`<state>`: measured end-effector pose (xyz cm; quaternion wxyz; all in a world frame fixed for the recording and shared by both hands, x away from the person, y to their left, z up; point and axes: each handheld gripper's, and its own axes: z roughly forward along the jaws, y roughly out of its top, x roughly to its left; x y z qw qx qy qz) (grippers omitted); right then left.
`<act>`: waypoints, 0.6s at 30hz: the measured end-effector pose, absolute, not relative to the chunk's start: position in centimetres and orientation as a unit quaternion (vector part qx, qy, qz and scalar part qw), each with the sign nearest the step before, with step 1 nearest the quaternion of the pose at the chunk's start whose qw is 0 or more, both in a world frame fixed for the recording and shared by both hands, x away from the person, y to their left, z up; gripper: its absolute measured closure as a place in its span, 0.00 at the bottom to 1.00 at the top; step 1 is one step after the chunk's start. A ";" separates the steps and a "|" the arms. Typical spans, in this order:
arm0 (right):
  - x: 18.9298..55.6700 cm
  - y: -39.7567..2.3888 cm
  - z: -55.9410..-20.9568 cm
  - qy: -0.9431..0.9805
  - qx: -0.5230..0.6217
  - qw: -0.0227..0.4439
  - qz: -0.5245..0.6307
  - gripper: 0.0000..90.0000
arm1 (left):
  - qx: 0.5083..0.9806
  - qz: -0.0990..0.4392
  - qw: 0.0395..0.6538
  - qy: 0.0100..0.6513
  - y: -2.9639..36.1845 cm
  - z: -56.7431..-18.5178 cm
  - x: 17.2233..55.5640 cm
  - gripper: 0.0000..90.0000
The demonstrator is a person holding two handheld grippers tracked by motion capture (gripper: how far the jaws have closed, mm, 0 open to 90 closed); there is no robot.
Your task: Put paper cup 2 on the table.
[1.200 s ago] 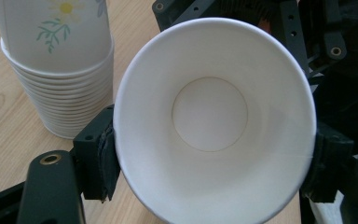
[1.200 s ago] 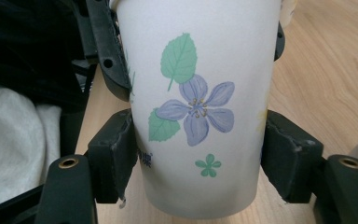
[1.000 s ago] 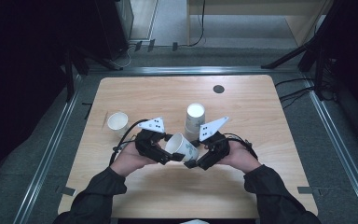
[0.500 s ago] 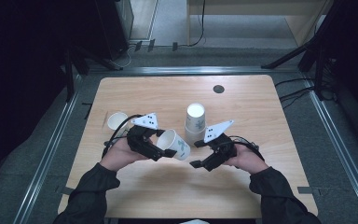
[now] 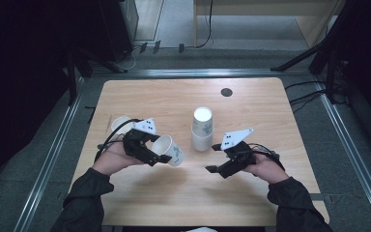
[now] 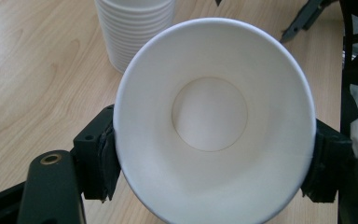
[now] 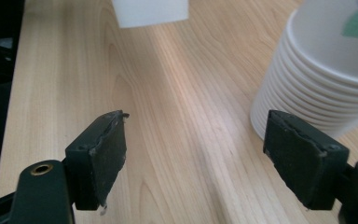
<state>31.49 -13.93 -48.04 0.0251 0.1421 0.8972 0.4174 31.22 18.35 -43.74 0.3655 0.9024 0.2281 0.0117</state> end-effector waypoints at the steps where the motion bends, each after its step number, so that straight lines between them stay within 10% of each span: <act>1: 31.5 -14.1 -48.0 0.897 0.144 0.028 0.416 0.24 | 0.904 0.015 0.363 0.227 18.5 -43.8 31.2 0.25; 18: 32.3 -16.6 -47.3 0.881 0.186 0.075 0.428 0.24 | 0.925 0.029 0.300 0.231 22.2 -45.3 30.8 0.25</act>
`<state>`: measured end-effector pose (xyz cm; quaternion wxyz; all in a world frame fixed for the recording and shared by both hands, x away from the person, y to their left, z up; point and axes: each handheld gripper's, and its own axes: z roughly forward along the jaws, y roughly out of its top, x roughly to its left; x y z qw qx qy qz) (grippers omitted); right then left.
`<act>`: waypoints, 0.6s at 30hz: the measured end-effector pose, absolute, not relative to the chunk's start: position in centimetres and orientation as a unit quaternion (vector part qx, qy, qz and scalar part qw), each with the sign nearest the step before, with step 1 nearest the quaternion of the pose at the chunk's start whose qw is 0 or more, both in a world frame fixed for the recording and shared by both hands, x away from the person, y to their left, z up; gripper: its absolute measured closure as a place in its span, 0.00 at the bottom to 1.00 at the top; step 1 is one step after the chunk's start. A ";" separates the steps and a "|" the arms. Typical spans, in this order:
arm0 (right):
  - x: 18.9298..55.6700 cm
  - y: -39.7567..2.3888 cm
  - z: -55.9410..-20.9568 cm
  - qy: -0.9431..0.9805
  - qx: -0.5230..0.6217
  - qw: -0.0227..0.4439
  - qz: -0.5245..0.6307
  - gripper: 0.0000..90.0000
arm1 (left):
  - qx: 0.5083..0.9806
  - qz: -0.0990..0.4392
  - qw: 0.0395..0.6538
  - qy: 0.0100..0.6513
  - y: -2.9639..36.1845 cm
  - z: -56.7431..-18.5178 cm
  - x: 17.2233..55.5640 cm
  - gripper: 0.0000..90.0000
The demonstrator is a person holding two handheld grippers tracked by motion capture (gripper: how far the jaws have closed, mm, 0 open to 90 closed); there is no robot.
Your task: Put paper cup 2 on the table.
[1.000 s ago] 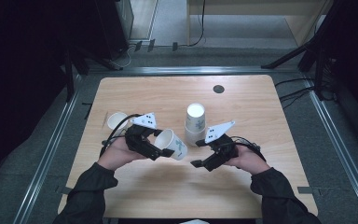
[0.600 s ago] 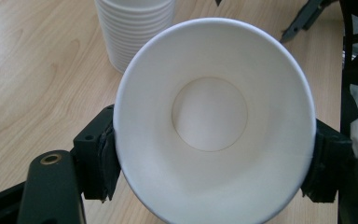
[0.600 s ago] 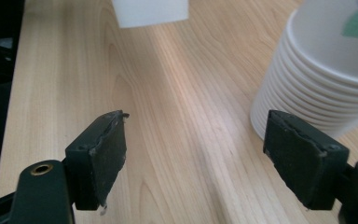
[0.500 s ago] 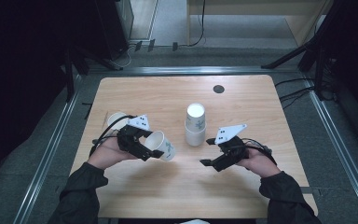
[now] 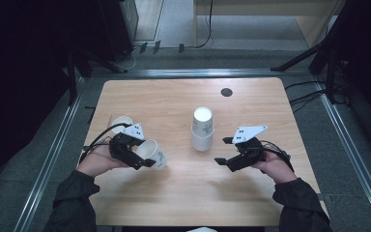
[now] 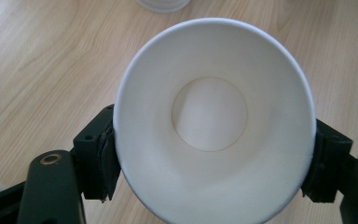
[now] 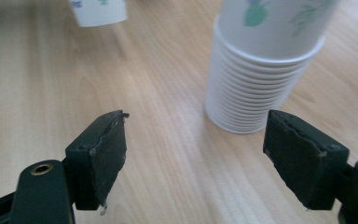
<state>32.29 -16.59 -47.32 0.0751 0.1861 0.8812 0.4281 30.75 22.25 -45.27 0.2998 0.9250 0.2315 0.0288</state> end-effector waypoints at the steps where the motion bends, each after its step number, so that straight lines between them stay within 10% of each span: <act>1: 32.5 -16.7 -47.2 0.878 0.193 0.080 0.430 0.24 | 0.925 0.030 0.299 0.233 22.5 -45.4 30.6 0.25; 18: 34.7 -17.5 -48.0 0.866 0.252 0.106 0.419 0.24 | 0.921 0.045 0.266 0.282 27.0 -46.5 30.6 0.25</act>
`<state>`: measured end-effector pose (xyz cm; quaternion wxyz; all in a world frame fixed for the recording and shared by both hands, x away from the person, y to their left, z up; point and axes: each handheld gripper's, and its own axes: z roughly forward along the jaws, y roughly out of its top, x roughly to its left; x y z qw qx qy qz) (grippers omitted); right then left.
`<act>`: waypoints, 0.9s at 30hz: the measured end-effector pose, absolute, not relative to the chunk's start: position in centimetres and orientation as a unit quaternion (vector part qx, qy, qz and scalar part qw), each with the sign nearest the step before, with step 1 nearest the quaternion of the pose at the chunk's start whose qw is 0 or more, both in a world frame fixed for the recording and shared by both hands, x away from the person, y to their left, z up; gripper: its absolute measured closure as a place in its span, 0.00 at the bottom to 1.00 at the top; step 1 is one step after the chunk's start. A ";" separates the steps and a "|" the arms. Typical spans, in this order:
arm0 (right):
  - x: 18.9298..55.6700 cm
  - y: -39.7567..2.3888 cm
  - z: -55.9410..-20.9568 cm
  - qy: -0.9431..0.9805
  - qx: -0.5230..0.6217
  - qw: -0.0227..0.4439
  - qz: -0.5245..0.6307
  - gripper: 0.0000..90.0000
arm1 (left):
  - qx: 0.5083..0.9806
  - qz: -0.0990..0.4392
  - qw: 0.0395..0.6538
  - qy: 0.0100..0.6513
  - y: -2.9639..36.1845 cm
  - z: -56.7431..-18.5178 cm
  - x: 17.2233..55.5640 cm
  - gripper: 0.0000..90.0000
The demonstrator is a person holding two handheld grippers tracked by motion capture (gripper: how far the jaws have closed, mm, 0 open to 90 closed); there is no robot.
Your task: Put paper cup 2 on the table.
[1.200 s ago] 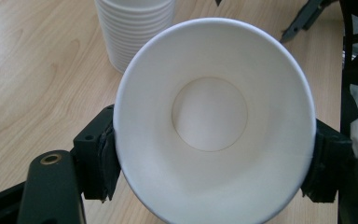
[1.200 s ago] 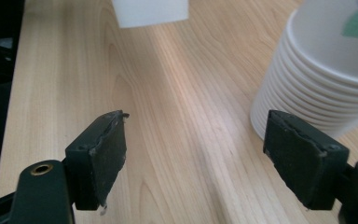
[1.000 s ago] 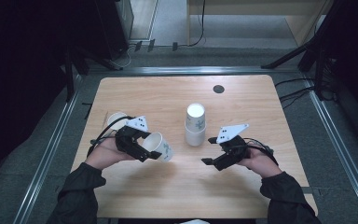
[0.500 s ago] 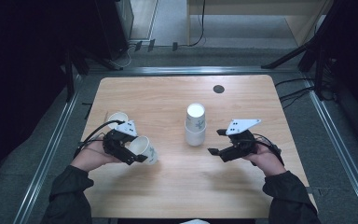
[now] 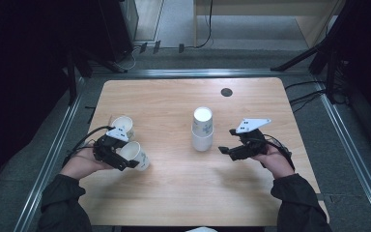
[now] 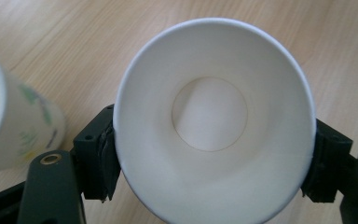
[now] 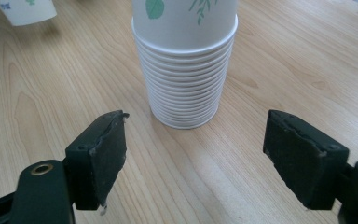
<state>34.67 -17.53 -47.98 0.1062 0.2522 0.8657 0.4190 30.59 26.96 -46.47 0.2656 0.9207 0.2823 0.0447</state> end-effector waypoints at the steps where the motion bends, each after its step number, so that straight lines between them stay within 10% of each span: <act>1: 34.7 -17.5 -48.0 0.866 0.251 0.107 0.419 0.24 | 0.920 0.048 0.263 0.288 27.4 -46.5 30.6 0.25; 27: 35.0 -18.1 -48.0 0.856 0.271 0.113 0.424 0.24 | 0.917 0.077 0.199 0.337 29.8 -47.6 31.1 0.23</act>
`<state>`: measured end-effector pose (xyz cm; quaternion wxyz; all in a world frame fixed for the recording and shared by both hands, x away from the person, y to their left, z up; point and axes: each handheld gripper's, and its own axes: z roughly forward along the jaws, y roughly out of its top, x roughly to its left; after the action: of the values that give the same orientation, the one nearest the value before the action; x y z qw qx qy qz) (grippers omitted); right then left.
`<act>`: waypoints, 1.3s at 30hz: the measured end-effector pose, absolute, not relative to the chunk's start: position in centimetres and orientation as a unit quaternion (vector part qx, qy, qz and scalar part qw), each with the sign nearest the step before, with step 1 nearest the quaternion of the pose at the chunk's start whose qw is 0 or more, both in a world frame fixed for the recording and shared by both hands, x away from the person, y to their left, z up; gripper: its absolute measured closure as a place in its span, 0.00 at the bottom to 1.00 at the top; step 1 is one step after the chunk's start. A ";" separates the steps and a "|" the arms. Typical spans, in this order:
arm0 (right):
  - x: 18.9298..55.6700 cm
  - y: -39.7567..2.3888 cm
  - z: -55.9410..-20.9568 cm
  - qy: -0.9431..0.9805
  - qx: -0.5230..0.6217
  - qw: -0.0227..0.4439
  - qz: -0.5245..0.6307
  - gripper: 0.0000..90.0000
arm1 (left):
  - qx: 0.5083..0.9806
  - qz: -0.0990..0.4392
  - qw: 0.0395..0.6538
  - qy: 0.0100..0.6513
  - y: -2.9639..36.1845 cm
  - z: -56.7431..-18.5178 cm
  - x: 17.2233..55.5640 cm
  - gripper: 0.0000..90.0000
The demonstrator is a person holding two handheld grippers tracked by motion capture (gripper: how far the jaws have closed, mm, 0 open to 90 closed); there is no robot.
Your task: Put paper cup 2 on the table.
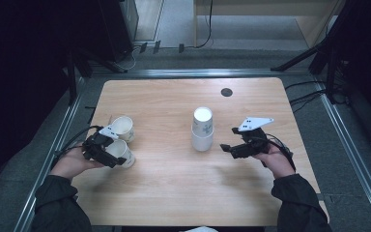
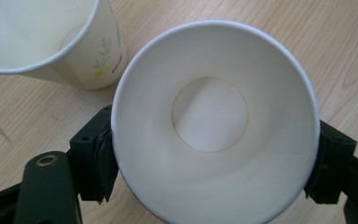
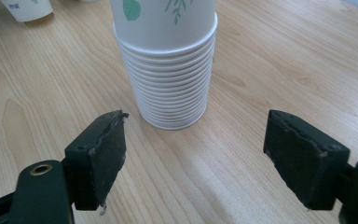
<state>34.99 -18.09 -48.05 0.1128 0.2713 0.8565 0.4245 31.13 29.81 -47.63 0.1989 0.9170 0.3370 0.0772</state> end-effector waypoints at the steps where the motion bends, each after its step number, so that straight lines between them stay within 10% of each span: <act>1: 35.0 -18.1 -48.1 0.857 0.271 0.114 0.423 0.24 | 0.917 0.077 0.198 0.337 29.7 -47.7 31.1 0.23; 39: 35.1 -18.3 -48.1 0.859 0.271 0.122 0.418 0.24 | 0.879 0.050 0.286 0.378 31.6 -43.9 30.4 0.00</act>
<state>35.11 -18.32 -48.07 0.1223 0.2709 0.8586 0.4176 30.44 31.56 -43.93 0.2859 0.8792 0.3780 0.0497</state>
